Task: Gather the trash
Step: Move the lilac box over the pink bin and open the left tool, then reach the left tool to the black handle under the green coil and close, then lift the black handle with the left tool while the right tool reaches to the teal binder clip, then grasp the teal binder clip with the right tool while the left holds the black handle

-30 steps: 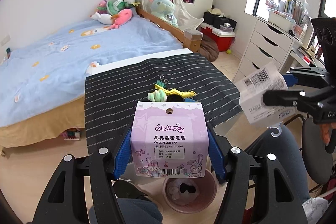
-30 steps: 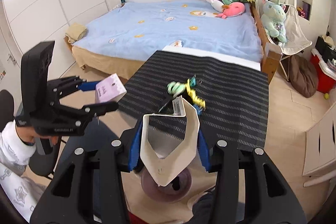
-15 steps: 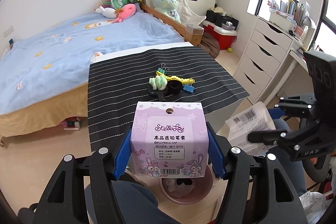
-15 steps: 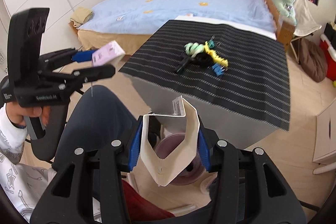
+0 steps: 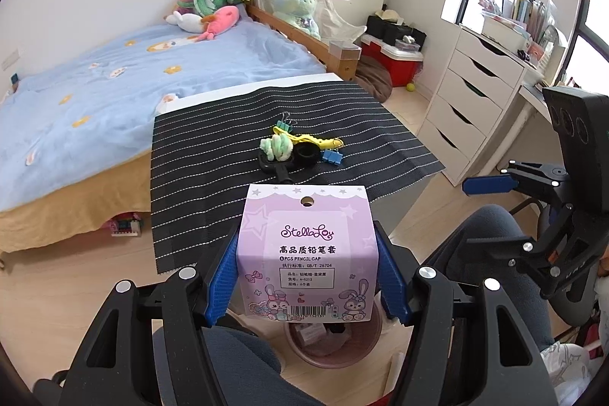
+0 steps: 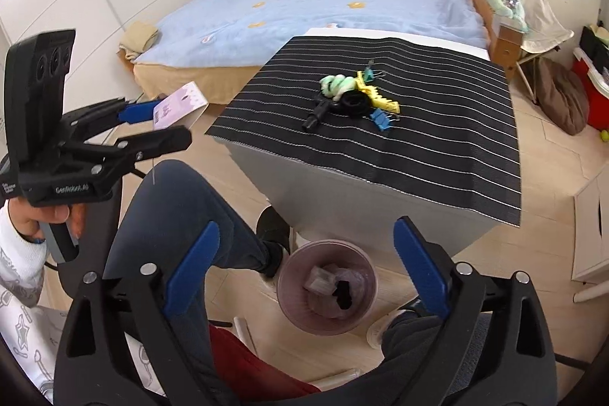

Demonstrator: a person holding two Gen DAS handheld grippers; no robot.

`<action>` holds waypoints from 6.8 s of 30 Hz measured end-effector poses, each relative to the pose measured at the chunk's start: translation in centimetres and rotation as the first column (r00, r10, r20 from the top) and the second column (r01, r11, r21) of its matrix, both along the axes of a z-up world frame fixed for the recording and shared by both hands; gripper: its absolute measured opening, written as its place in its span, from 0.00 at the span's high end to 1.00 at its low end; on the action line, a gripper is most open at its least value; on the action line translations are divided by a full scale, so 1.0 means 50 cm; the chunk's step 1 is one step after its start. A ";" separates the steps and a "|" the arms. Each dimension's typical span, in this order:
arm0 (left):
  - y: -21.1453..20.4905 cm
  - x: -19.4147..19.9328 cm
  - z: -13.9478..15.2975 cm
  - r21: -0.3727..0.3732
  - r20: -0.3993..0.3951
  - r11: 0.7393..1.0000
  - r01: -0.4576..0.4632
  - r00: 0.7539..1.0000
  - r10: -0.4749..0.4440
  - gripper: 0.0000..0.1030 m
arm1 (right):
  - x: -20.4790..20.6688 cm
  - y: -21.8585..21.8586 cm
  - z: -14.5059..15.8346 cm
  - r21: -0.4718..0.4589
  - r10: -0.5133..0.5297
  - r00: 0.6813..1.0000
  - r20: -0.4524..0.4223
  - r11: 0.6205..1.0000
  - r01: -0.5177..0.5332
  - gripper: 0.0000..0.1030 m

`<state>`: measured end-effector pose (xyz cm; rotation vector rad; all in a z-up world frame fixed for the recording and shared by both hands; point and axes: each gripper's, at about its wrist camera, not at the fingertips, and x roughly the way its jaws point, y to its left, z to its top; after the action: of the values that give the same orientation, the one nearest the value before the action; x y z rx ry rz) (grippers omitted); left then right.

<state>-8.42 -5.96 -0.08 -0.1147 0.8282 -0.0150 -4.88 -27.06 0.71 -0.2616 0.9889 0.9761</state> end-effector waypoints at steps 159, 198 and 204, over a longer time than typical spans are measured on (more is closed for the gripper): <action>0.102 0.233 -0.078 0.023 -0.104 0.995 -0.092 0.990 0.094 0.84 | 0.274 0.180 0.012 -0.016 -0.033 0.999 0.027 0.999 0.033 0.05; 0.135 0.209 -0.104 -0.020 -0.109 0.993 -0.116 0.988 0.113 0.84 | 0.450 0.327 -0.103 -0.070 -0.085 0.968 -0.236 0.995 0.070 0.99; 0.129 0.203 -0.089 -0.011 -0.099 0.995 -0.103 0.990 0.102 0.84 | 0.427 0.288 -0.049 -0.039 -0.078 0.978 -0.192 0.997 0.072 0.99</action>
<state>1.76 0.50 -4.51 -0.1745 0.9200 0.0814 16.46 -12.64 -1.73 -0.1561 1.1843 0.9299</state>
